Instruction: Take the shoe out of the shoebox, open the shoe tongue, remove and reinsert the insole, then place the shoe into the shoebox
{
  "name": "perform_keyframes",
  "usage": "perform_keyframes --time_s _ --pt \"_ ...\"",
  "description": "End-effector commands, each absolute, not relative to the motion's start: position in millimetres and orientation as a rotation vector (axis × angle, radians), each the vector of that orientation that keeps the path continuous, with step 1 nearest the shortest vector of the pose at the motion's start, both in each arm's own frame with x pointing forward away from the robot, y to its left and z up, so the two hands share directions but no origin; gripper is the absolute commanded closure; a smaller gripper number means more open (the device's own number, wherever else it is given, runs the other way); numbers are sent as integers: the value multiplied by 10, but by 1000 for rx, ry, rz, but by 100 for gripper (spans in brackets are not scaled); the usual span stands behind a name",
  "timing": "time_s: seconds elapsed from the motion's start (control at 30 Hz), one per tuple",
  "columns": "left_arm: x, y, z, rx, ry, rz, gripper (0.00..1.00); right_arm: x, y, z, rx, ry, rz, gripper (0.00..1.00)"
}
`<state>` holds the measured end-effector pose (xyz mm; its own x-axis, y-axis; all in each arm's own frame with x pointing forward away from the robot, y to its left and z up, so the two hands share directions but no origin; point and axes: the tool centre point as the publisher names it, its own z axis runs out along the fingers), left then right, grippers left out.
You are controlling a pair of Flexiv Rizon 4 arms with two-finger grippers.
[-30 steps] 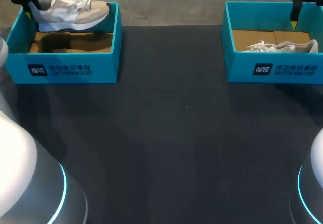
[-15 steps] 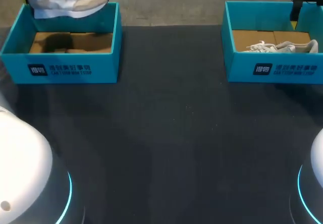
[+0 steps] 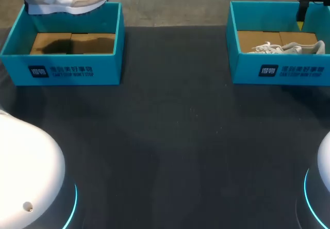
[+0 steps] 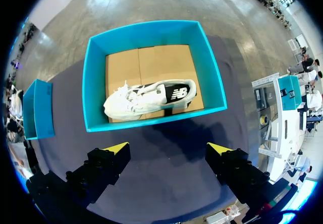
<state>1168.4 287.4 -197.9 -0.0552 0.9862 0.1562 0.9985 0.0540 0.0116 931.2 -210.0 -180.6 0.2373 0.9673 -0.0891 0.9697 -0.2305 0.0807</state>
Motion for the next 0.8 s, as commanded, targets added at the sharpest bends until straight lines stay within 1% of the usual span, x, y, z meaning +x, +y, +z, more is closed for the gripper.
perform_keyframes --time_s 0.03,0.7,0.8 --pt "11086 2827 -1848 -2171 -2243 -368 100 9312 -2098 -1808 2375 1869 -31 0" --pt "10135 2327 -1759 -2252 -2186 -481 100 9312 -2098 -1808 2375 1869 -31 0" --pt "10135 2327 -1759 -2252 -2186 -481 100 9312 -2098 -1808 2375 1869 -31 0"
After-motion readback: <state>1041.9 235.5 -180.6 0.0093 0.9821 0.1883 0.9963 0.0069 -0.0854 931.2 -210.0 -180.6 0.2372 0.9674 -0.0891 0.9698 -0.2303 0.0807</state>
